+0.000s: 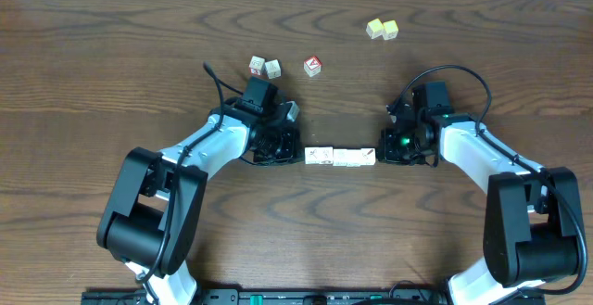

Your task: Lift 5 blocks

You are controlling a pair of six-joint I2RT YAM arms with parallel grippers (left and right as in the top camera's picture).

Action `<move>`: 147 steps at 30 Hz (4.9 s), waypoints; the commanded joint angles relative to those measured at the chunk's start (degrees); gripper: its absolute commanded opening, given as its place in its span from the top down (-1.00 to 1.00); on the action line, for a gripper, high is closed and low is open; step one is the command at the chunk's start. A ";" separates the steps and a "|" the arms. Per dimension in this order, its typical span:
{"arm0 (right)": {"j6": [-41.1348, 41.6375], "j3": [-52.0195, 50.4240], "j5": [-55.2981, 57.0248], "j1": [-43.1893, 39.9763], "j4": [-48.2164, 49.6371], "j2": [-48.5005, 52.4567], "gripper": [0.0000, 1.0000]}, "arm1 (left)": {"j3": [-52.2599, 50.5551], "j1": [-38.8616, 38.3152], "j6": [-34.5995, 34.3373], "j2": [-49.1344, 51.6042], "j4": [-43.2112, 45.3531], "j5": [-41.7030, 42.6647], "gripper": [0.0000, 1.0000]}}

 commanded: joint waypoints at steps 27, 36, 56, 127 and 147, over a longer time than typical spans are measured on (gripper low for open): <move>0.57 7.85 11.93 0.94 -13.33 0.13 0.98 | 1.14 2.78 3.76 -13.38 -13.31 -15.02 0.86; -0.46 19.41 10.64 1.81 -19.76 0.13 0.98 | -2.10 -6.60 -5.20 -14.49 -15.89 -14.36 0.86; 5.16 20.50 11.30 5.92 -10.01 0.15 0.98 | -10.88 -24.90 -26.18 -5.33 21.24 -28.94 0.86; 4.90 20.46 11.37 5.99 -11.13 0.15 0.98 | -10.88 -24.92 -26.51 -3.02 27.63 -34.51 0.86; -1.84 22.36 7.85 7.39 -30.53 -0.31 0.98 | -10.86 -24.90 -25.00 -18.03 12.15 -31.04 0.86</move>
